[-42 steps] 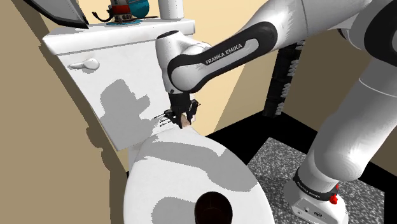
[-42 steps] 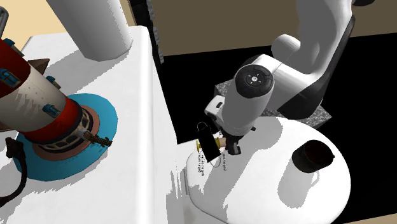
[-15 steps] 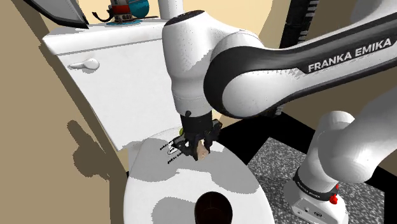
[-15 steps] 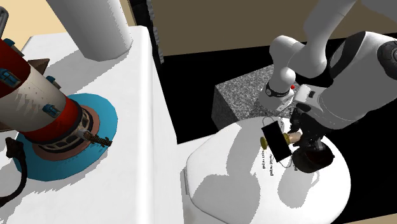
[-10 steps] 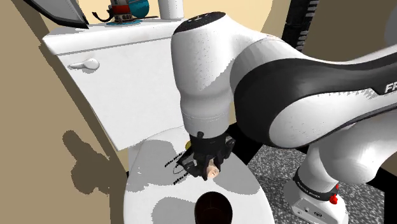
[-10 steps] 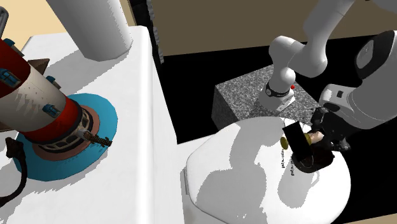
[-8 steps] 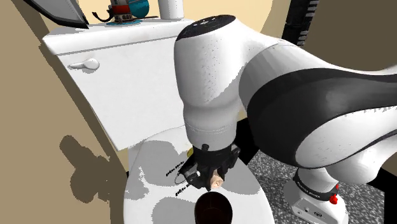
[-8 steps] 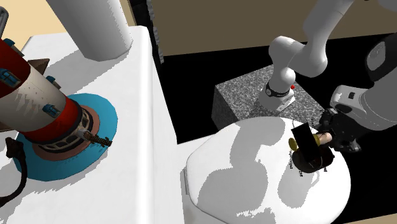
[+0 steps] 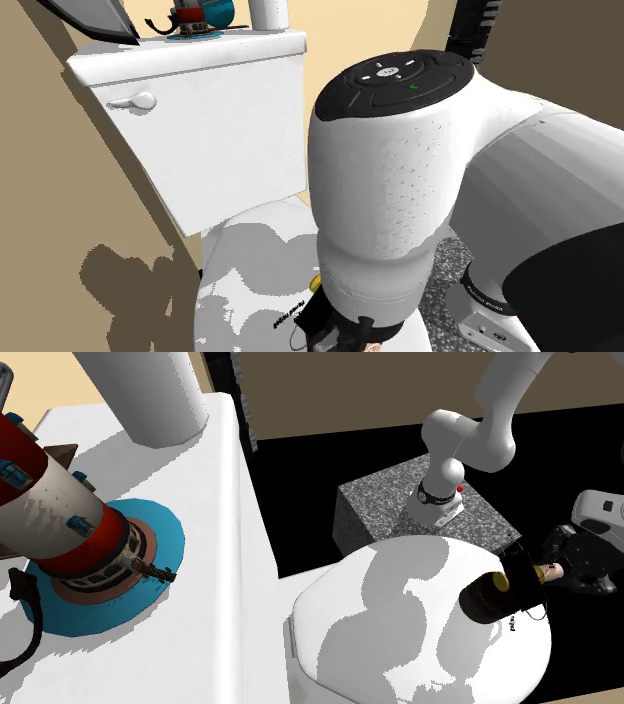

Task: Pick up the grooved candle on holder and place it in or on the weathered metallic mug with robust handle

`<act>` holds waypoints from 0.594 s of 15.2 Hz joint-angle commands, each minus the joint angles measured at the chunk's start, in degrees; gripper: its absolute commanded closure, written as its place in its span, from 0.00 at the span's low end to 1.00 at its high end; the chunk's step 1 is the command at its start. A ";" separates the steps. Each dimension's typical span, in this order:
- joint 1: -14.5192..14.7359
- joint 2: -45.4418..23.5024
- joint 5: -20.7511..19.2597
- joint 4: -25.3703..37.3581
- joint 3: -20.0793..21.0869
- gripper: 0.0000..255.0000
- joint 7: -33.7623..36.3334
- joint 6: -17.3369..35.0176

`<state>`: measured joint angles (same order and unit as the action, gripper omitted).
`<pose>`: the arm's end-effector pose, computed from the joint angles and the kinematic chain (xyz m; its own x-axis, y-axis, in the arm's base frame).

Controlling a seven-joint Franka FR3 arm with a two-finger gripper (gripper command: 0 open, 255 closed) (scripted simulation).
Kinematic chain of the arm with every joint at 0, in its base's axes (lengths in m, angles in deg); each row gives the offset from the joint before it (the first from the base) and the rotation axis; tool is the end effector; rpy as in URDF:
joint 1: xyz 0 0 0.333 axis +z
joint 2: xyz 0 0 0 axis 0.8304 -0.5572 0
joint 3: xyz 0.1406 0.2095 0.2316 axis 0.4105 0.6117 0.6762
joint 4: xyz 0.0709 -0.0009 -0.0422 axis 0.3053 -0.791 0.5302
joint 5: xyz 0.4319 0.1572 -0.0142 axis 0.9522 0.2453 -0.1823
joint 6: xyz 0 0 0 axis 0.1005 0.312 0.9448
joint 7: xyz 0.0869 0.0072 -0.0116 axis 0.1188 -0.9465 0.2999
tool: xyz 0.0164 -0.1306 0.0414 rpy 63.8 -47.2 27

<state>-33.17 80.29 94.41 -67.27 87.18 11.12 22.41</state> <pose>0.1545 0.4447 0.4645 0.9611 -0.2761 -0.0070 -0.2753 -0.9597 0.0558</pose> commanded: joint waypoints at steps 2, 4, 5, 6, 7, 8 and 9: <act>0.10 -0.40 0.46 -1.55 0.98 1.00 0.31 2.04; 0.10 -0.73 0.72 -2.79 1.56 1.00 0.30 3.63; 0.10 -0.92 0.84 -3.40 1.86 1.00 0.30 4.44; 0.09 -1.13 0.96 -3.99 2.17 1.00 0.31 5.25; 0.08 -1.36 1.07 -4.58 2.48 1.00 0.32 6.07; 0.06 -1.60 1.18 -5.15 2.80 1.00 0.33 6.90; 0.03 -1.87 1.28 -5.71 3.12 1.00 0.36 7.73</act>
<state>-33.31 78.55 95.35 -72.03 89.91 11.44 29.34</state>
